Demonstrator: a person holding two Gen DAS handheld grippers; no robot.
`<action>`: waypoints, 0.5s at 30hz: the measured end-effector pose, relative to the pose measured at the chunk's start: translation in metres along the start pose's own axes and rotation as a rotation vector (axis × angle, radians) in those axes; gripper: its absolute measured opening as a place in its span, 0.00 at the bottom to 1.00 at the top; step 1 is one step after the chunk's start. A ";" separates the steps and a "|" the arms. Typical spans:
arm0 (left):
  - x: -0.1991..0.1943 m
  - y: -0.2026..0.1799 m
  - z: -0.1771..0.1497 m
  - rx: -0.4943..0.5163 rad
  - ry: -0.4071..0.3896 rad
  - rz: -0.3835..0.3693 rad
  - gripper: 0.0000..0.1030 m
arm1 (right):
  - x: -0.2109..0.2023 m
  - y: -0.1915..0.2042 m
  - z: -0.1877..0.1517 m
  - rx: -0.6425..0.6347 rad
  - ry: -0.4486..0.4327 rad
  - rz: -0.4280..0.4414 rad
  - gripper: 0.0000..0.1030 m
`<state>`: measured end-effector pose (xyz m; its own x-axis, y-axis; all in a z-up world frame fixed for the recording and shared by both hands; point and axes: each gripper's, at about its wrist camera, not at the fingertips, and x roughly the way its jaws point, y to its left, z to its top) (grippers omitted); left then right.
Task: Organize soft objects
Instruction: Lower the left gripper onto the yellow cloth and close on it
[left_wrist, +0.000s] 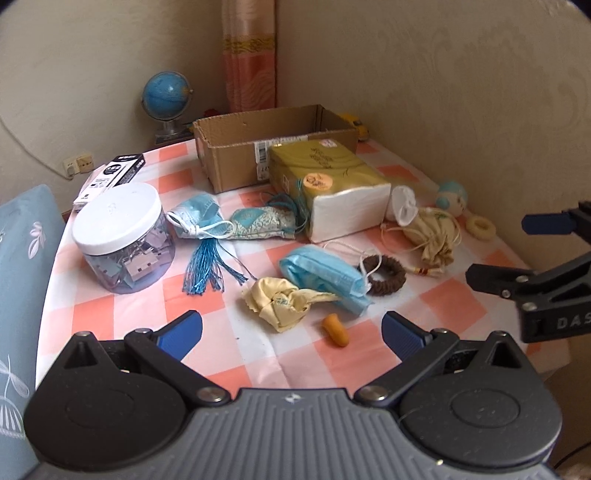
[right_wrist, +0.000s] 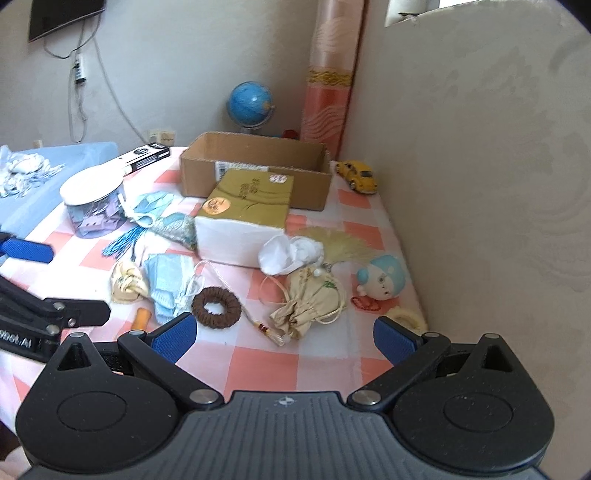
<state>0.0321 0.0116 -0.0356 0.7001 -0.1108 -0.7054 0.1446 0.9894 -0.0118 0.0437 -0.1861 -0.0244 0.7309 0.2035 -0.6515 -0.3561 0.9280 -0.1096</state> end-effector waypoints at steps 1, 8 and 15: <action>0.003 0.002 0.000 0.007 0.001 0.002 1.00 | 0.004 -0.001 -0.002 -0.004 0.010 0.008 1.00; 0.023 0.017 -0.001 0.046 0.005 -0.005 0.99 | 0.032 -0.002 -0.021 -0.035 0.073 0.072 1.00; 0.038 0.028 0.003 0.062 0.015 -0.039 0.88 | 0.054 -0.002 -0.032 -0.036 0.120 0.114 1.00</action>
<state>0.0642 0.0347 -0.0606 0.6825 -0.1475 -0.7158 0.2155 0.9765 0.0042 0.0653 -0.1870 -0.0836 0.6108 0.2657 -0.7458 -0.4547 0.8889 -0.0557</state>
